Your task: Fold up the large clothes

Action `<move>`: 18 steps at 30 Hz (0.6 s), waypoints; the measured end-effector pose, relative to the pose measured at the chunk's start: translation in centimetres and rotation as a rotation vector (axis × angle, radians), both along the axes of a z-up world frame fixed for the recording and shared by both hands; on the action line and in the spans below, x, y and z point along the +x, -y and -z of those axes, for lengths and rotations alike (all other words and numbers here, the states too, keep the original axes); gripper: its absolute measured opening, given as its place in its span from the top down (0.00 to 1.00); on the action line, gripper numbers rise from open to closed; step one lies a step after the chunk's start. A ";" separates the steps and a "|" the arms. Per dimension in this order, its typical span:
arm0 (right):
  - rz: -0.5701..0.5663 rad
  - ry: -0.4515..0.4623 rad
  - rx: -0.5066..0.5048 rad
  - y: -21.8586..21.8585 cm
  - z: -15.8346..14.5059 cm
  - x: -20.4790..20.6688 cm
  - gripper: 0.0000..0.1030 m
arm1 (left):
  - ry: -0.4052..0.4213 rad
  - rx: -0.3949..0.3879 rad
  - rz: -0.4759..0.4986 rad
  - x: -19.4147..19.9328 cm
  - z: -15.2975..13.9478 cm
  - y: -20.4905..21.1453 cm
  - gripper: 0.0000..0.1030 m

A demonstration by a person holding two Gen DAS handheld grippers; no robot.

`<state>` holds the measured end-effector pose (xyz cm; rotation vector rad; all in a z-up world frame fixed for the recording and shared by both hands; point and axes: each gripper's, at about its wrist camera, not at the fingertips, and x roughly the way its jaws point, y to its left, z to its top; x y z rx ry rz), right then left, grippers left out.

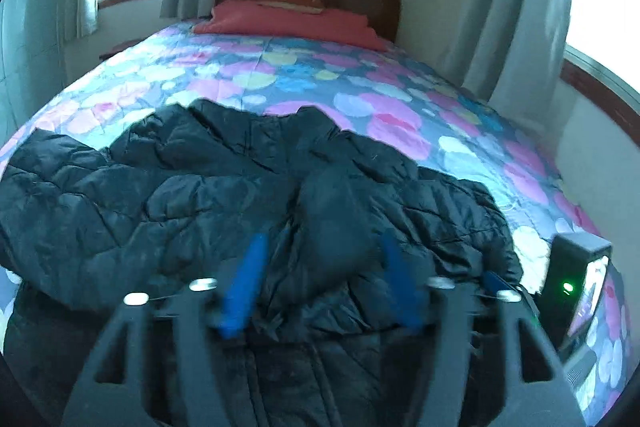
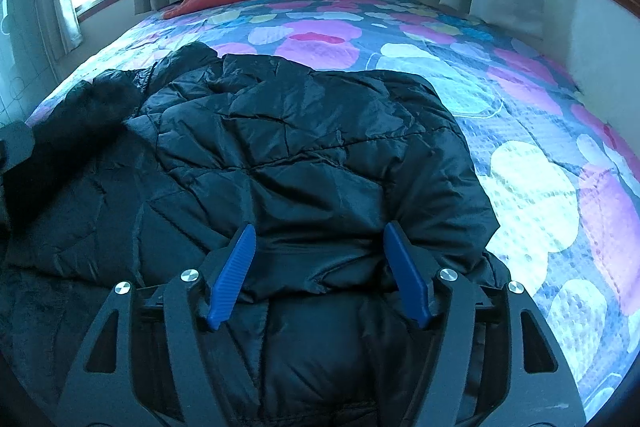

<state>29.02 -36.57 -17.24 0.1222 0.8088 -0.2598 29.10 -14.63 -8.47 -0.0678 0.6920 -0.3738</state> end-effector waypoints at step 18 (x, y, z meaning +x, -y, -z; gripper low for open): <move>-0.170 0.032 0.286 -8.4 -3.4 3.5 0.34 | 0.075 0.011 -0.305 -2.9 -2.6 -18.0 0.32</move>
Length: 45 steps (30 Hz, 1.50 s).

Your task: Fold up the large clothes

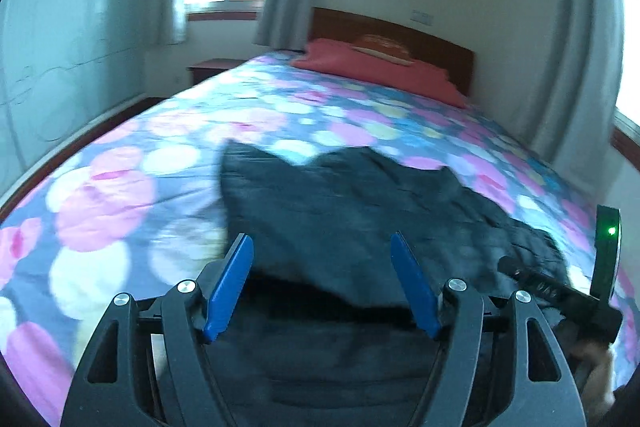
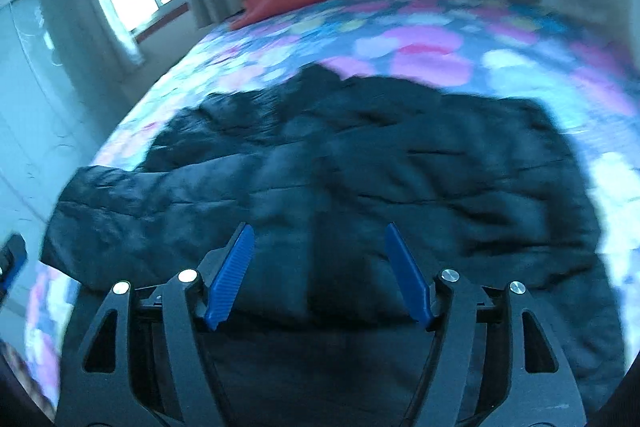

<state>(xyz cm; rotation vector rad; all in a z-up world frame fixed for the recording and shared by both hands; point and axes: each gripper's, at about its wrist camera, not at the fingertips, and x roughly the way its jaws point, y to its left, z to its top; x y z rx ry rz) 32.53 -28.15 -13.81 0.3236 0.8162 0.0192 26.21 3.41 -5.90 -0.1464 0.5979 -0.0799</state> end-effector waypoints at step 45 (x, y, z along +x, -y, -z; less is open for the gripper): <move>0.077 -0.020 -0.200 3.6 0.1 4.8 0.60 | -0.177 0.129 -0.069 11.5 6.4 0.8 0.31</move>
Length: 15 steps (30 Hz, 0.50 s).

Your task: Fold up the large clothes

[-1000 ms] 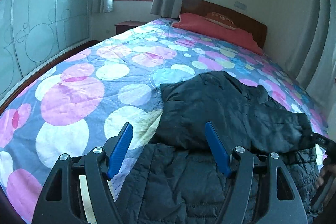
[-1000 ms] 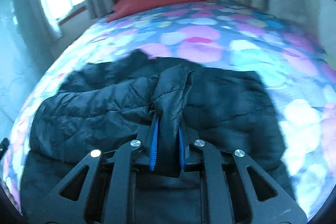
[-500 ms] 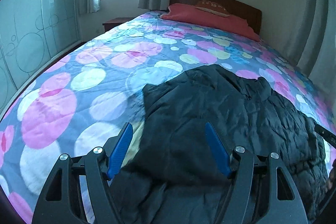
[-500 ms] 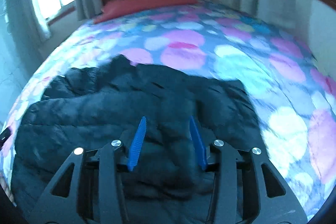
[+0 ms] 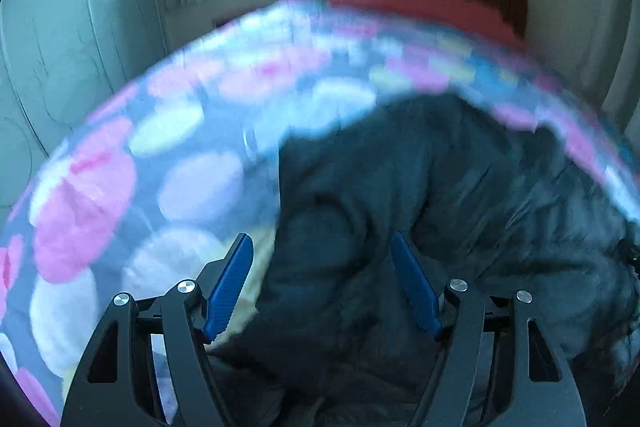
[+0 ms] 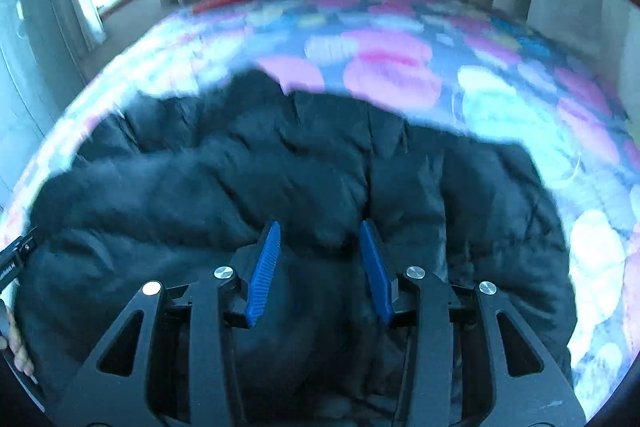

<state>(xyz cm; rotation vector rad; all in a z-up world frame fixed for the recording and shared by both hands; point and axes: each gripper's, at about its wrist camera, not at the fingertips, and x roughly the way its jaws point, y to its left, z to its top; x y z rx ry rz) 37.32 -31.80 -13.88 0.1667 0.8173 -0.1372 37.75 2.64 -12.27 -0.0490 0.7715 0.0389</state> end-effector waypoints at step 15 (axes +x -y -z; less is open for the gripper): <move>-0.082 -0.011 -0.036 -3.3 0.7 2.2 0.54 | -0.051 -0.038 0.073 1.8 0.8 2.9 0.30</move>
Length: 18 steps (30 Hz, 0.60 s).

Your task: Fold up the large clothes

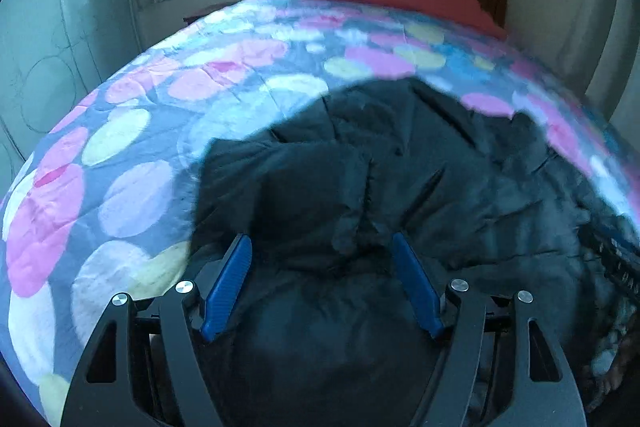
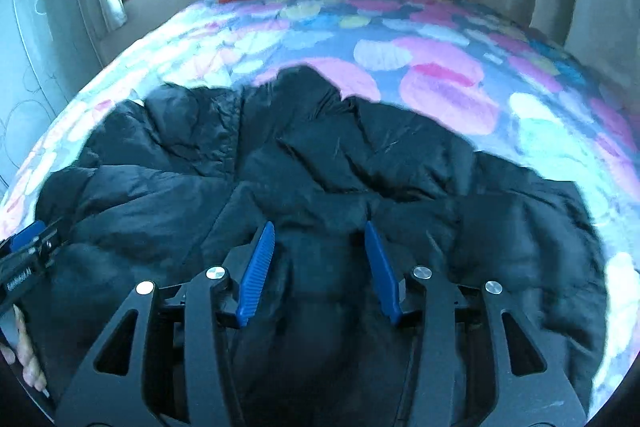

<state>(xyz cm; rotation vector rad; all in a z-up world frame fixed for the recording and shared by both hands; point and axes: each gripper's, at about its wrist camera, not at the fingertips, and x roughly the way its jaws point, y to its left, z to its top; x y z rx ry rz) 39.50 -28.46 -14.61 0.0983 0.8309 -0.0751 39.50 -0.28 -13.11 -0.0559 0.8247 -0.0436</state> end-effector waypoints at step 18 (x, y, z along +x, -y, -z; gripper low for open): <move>0.093 0.021 0.047 4.8 -1.5 -11.5 0.35 | -0.012 -0.023 0.035 -8.0 -1.5 -4.4 0.30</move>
